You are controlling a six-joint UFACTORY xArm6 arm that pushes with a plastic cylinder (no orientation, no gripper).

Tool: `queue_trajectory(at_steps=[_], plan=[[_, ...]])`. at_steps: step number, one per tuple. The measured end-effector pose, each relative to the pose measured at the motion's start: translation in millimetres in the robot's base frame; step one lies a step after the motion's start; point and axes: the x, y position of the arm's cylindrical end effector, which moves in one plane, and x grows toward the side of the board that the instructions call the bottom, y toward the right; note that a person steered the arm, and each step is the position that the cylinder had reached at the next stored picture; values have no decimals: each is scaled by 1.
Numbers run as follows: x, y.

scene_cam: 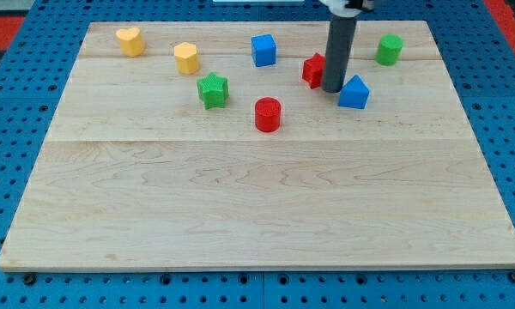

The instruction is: Place the green circle to the bottom left of the blue triangle

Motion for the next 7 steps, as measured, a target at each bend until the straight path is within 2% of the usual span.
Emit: queue_trajectory(at_steps=[1, 2, 4, 6, 7], plan=[[-13, 11], [-13, 77], [-80, 98], [-87, 174], [-130, 175]])
